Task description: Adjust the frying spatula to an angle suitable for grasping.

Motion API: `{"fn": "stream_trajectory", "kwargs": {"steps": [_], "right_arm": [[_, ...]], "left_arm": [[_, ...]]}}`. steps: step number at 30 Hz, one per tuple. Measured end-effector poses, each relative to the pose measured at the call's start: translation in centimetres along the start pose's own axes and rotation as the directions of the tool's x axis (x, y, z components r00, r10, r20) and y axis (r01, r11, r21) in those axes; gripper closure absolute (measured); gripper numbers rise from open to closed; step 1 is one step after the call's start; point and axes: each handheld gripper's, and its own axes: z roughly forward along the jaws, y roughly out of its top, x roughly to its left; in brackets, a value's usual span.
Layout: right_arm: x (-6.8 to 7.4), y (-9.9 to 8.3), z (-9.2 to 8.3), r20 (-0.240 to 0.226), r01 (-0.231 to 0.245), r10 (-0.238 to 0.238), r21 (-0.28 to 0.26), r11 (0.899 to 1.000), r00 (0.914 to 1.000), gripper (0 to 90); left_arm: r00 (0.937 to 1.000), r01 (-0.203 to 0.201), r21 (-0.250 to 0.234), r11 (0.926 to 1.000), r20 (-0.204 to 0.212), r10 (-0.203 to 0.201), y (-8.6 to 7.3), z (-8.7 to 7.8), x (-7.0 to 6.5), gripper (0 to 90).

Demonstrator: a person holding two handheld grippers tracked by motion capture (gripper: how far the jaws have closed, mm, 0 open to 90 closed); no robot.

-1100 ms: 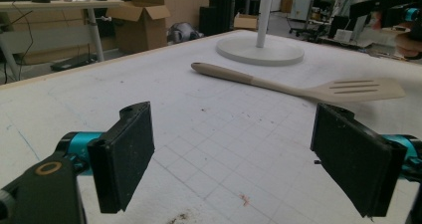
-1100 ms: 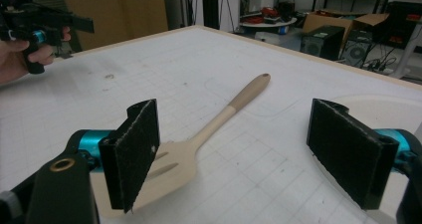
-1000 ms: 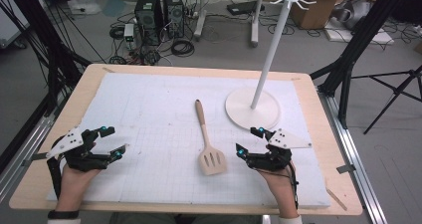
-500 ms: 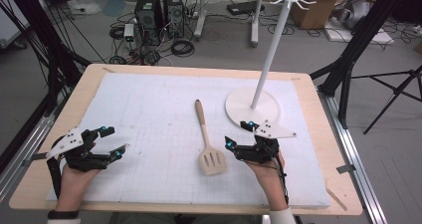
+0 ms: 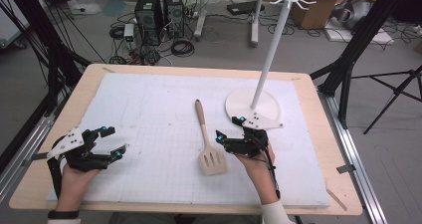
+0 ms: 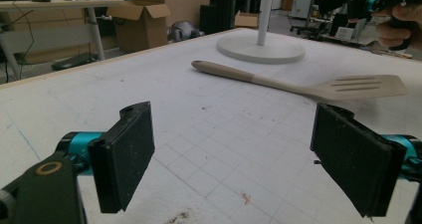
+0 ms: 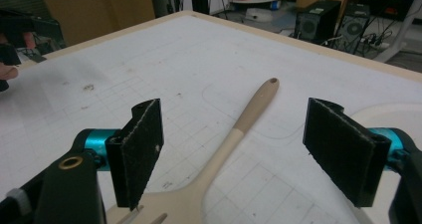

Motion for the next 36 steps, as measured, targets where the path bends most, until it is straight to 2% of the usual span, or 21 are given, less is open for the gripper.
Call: {"fn": "stream_trajectory", "kwargs": {"steps": [5, 10, 12, 14, 17, 18, 21, 22, 24, 25, 26, 27, 28, 29, 30, 31, 32, 33, 34, 35, 36], "right_arm": [[0.7, 0.7, 1.7, 0.029, -0.017, 0.015, 0.053, 0.998, 0.9995, 23.4], [1.7, 1.5, 3.6, 0.067, -0.007, -0.001, 0.118, 0.993, 0.9977, 24.9], [1.9, 1.5, 4.0, 0.077, -0.008, -0.001, 0.127, 0.992, 0.9971, 25.4], [2.1, 1.5, 4.9, 0.093, -0.028, 0.013, 0.161, 0.986, 0.9956, 27.7], [2.1, 1.5, 5.5, 0.112, -0.044, 0.025, 0.177, 0.983, 0.9935, 29.8], [2.1, 1.5, 6.1, 0.129, -0.063, 0.038, 0.198, 0.978, 0.9909, 30.9], [2.1, 1.6, 6.5, 0.135, -0.076, 0.047, 0.212, 0.974, 0.9897, 32.6], [2.1, 1.6, 6.9, 0.147, -0.088, 0.055, 0.232, 0.969, 0.9877, 34.8], [2.1, 1.5, 7.2, 0.151, -0.094, 0.058, 0.243, 0.965, 0.9869, 35.8], [2.1, 1.4, 7.7, 0.167, -0.109, 0.064, 0.273, 0.956, 0.9838, 38.1], [2.0, 1.3, 7.9, 0.172, -0.113, 0.065, 0.286, 0.951, 0.9829, 38.5], [2.0, 1.3, 7.9, 0.172, -0.113, 0.065, 0.286, 0.951, 0.9829, 38.5], [2.0, 1.2, 8.3, 0.183, -0.124, 0.07, 0.307, 0.944, 0.9807, 40.6], [2.0, 1.2, 8.3, 0.183, -0.124, 0.07, 0.307, 0.944, 0.9807, 40.6], [2.0, 1.1, 8.7, 0.191, -0.129, 0.067, 0.331, 0.935, 0.9794, 41.0], [2.0, 1.1, 8.7, 0.191, -0.129, 0.067, 0.331, 0.935, 0.9794, 41.0], [2.0, 0.9, 9.0, 0.197, -0.138, 0.072, 0.348, 0.927, 0.9778, 42.5], [2.0, 0.9, 9.0, 0.197, -0.138, 0.072, 0.348, 0.927, 0.9778, 42.5], [2.0, 0.8, 9.4, 0.206, -0.145, 0.071, 0.368, 0.919, 0.9759, 43.1], [2.0, 0.8, 9.4, 0.206, -0.145, 0.071, 0.368, 0.919, 0.9759, 43.1], [2.1, 0.7, 9.7, 0.209, -0.146, 0.066, 0.391, 0.909, 0.9756, 44.1]], "left_arm": [[1.0, -0.002, 0.004, 1.0, -0.002, 0.002, -0.1, 0.0, 0.1, 17.7], [1.0, -0.001, 0.001, 1.0, -0.006, 0.001, 0.0, -0.1, 0.1, 17.7], [1.0, 0.0, -0.001, 1.0, -0.006, 0.0, 0.0, -0.1, 0.1, 17.8], [1.0, -0.002, 0.003, 1.0, -0.002, 0.002, 0.0, -0.1, 0.1, 17.8], [1.0, -0.001, 0.002, 1.0, -0.002, 0.001, 0.0, -0.1, 0.1, 17.8], [1.0, -0.001, 0.002, 1.0, -0.002, 0.001, 0.0, -0.1, 0.0, 17.8], [1.0, -0.002, 0.002, 1.0, -0.001, 0.002, 0.0, 0.0, 0.0, 17.8], [1.0, -0.002, 0.004, 1.0, -0.002, 0.002, 0.0, 0.0, 0.0, 17.8], [1.0, -0.002, 0.003, 1.0, -0.001, 0.002, 0.0, 0.0, 0.0, 17.8], [1.0, -0.004, 0.005, 1.0, 0.0, 0.004, 0.0, 0.0, 0.0, 17.8], [1.0, -0.002, 0.005, 1.0, 0.001, 0.002, 0.0, 0.0, 0.0, 17.8], [1.0, -0.002, 0.005, 1.0, 0.001, 0.002, 0.0, 0.0, 0.0, 17.8], [1.0, -0.003, 0.005, 1.0, 0.0, 0.003, 0.0, 0.1, 0.0, 17.8], [1.0, -0.003, 0.005, 1.0, 0.0, 0.003, 0.0, 0.1, 0.0, 17.8], [1.0, -0.002, 0.004, 1.0, 0.0, 0.002, 0.0, 0.1, 0.0, 17.8], [1.0, -0.002, 0.004, 1.0, 0.0, 0.002, 0.0, 0.1, 0.0, 17.8], [1.0, -0.001, 0.005, 1.0, 0.001, 0.001, 0.0, 0.1, 0.0, 17.8], [1.0, -0.002, 0.006, 1.0, 0.001, 0.002, 0.0, 0.1, 0.0, 17.8], [1.0, -0.001, 0.008, 1.0, 0.002, 0.001, -0.1, 0.1, 0.0, 17.8], [1.0, -0.001, 0.008, 1.0, 0.002, 0.001, -0.1, 0.1, 0.0, 17.8], [1.0, 0.0, 0.008, 1.0, 0.003, 0.0, -0.1, 0.2, 0.0, 17.8]]}}
